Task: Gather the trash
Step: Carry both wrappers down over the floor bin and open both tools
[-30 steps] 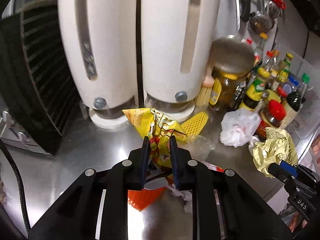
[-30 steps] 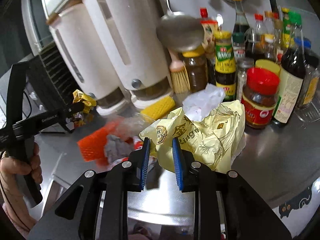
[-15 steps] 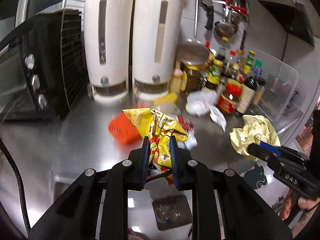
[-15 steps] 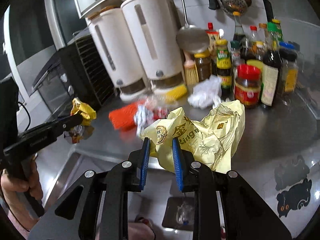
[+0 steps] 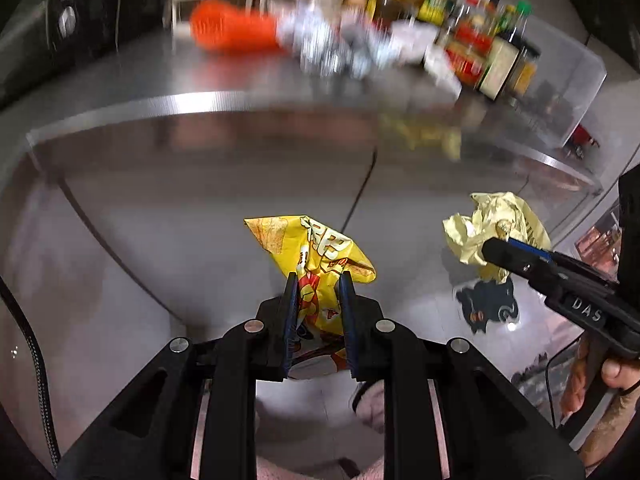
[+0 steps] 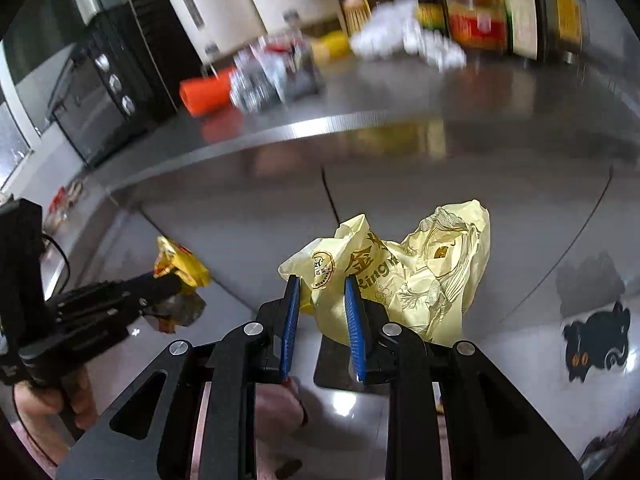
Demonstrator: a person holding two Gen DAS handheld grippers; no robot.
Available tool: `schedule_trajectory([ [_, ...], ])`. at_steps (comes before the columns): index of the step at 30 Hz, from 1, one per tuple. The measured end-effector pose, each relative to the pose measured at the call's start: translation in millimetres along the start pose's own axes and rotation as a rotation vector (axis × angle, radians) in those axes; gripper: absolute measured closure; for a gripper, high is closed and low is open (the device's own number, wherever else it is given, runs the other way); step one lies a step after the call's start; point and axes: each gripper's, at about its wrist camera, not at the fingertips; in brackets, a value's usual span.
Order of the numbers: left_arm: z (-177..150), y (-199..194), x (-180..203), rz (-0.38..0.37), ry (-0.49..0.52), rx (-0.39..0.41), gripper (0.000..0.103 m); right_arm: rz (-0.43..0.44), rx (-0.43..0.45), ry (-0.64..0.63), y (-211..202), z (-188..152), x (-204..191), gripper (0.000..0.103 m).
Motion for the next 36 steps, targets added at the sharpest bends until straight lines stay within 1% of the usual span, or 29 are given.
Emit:
schedule_trajectory([
  [6, -40.9, 69.2, -12.8, -0.020, -0.022, -0.107, 0.084, 0.007, -0.100, 0.044, 61.9, -31.0, 17.7, 0.079],
  [11, -63.9, 125.3, -18.1, -0.031, -0.015, -0.189, 0.084, -0.001, -0.174, 0.081, 110.2, -52.4, 33.3, 0.079],
  [17, -79.6, 186.6, -25.4, -0.045, -0.026, -0.281, 0.084, -0.019, -0.274, 0.131, 171.0, -72.6, 53.3, 0.079],
  [20, -88.2, 211.0, -34.1, -0.046, -0.035, -0.317, 0.084, -0.025, -0.317, 0.140, 193.1, -78.2, 58.7, 0.079],
  [25, -94.8, 242.8, -43.1, -0.037, -0.042, -0.374, 0.084, -0.026, -0.379, 0.154, 227.5, -76.0, 54.6, 0.079],
  [26, -94.5, 245.5, -44.4, -0.038, -0.046, -0.383, 0.084, -0.024, -0.388, 0.160, 230.4, -74.4, 56.0, 0.076],
  [28, -93.9, 250.7, -45.7, -0.041, -0.053, -0.401, 0.082, -0.019, -0.405, 0.178, 237.7, -72.3, 56.9, 0.076],
  [30, -89.8, 255.9, -38.6, -0.047, -0.055, -0.409, 0.076, -0.025, -0.412, 0.174, 241.1, -69.9, 56.5, 0.073],
  [31, -88.6, 255.6, -37.8, -0.052, -0.056, -0.407, 0.074, -0.025, -0.415, 0.171, 242.3, -68.1, 55.6, 0.068],
  [32, -86.4, 254.3, -37.0, -0.053, -0.055, -0.406, 0.070, -0.025, -0.416, 0.170, 241.4, -65.8, 56.4, 0.062],
  [33, -84.6, 253.3, -36.4, -0.054, -0.056, -0.403, 0.064, -0.028, -0.413, 0.169, 240.6, -63.5, 55.1, 0.059],
  [34, -84.6, 250.3, -36.8, -0.052, -0.056, -0.398, 0.062, -0.028, -0.411, 0.169, 238.8, -61.0, 52.1, 0.054],
  [35, -82.8, 246.8, -37.2, -0.053, -0.056, -0.389, 0.058, -0.028, -0.408, 0.171, 237.0, -59.3, 51.3, 0.051],
  [36, -81.1, 244.5, -37.1, -0.053, -0.053, -0.394, 0.055, -0.030, -0.399, 0.173, 233.5, -56.8, 50.1, 0.051],
])
Point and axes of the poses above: each gripper's, at about its wrist camera, not at the fingertips, and y roughly the way its jaws point, x to its right, z to its top, and after that the axes turned 4 degrees about -z, right-handed
